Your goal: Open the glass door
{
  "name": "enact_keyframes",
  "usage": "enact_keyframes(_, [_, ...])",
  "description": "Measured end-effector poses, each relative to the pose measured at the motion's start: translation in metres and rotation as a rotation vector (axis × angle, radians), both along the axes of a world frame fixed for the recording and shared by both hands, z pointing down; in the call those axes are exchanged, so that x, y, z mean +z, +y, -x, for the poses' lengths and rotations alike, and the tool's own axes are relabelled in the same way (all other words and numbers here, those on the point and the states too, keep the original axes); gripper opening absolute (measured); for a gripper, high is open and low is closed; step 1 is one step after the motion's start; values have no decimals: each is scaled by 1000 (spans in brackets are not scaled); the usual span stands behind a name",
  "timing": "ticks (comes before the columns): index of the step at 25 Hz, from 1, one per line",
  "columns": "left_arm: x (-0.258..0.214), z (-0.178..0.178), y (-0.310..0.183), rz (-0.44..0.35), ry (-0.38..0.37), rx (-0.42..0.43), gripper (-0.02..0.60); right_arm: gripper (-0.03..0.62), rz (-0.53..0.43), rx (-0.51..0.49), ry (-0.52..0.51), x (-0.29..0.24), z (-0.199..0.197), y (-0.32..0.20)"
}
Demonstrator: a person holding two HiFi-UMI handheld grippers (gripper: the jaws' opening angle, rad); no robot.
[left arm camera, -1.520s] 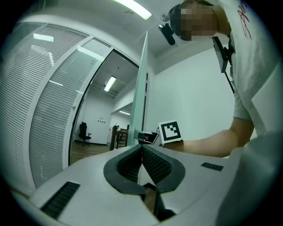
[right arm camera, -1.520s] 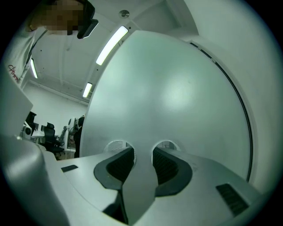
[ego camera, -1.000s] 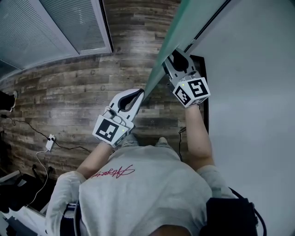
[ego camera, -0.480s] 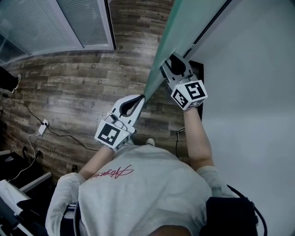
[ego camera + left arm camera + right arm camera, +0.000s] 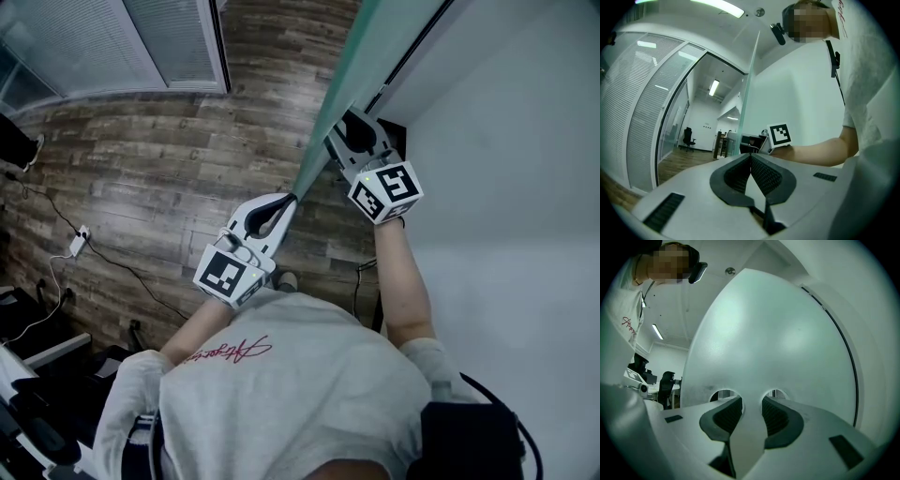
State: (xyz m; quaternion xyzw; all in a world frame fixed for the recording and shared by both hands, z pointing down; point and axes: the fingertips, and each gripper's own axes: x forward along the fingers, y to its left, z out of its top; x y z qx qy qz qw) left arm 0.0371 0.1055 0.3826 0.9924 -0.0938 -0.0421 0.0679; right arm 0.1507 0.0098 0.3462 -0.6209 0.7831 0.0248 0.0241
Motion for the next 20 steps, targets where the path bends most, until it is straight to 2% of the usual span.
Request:
enact_keyframes(6, [-6,-19,11,-23,-15,125,17,141,5,16,0,1,-11,28])
enact_keyframes(13, [-11,-46,37,-27,-36,323,17,138,22,54,-30,-2,-35,65])
enact_keyframes(20, [-16,-64,63,-38,-37,497,17,138,-13,-37,-37,-9,-56,104])
